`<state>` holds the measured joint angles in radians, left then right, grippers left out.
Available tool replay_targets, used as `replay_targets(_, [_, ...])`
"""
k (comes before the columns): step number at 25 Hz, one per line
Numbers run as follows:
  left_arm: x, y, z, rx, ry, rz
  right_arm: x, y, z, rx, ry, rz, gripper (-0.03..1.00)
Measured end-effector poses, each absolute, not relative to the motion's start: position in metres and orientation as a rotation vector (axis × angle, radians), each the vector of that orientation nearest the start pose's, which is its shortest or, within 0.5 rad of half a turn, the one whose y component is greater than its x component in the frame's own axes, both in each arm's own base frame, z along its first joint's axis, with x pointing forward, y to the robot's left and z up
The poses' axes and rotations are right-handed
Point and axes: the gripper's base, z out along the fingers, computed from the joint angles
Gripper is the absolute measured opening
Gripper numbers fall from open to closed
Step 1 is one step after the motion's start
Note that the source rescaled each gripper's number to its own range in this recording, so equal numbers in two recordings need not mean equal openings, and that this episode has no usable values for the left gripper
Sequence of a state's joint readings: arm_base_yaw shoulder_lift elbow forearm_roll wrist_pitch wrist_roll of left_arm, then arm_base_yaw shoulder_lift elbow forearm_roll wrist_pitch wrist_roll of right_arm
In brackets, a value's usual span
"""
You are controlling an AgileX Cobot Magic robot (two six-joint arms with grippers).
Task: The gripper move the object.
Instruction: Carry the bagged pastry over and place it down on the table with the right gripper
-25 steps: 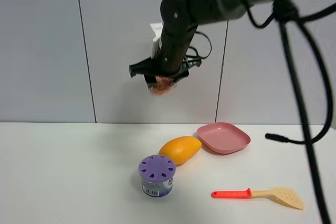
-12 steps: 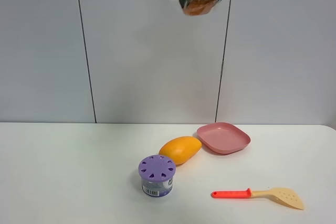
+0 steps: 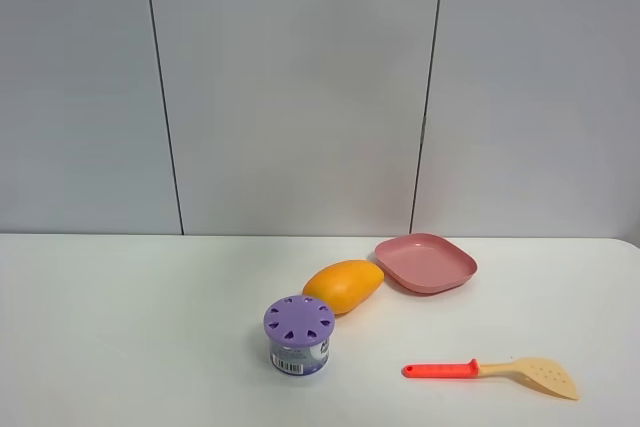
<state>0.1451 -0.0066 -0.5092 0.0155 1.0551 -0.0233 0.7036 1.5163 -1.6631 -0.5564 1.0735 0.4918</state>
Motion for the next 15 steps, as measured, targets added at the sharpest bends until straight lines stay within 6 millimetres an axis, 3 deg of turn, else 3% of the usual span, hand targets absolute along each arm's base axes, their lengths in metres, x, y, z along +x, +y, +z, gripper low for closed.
replay_targets(6, [-0.007,0.000,0.280,-0.171,2.017,0.096,0.274,0.176,0.336,-0.239,2.405,-0.121,0.00])
replay_targets(8, [-0.007,0.000,0.280,-0.171,2.017,0.096,0.280,0.169,0.316,-0.137,2.449,-0.124,0.00])
replay_targets(12, [-0.007,0.000,0.280,-0.171,2.017,0.096,0.304,0.136,0.283,0.085,2.538,-0.194,0.00])
replay_targets(15, [-0.007,0.000,0.280,-0.171,2.017,0.096,0.315,0.115,0.263,0.163,2.616,-0.223,0.00])
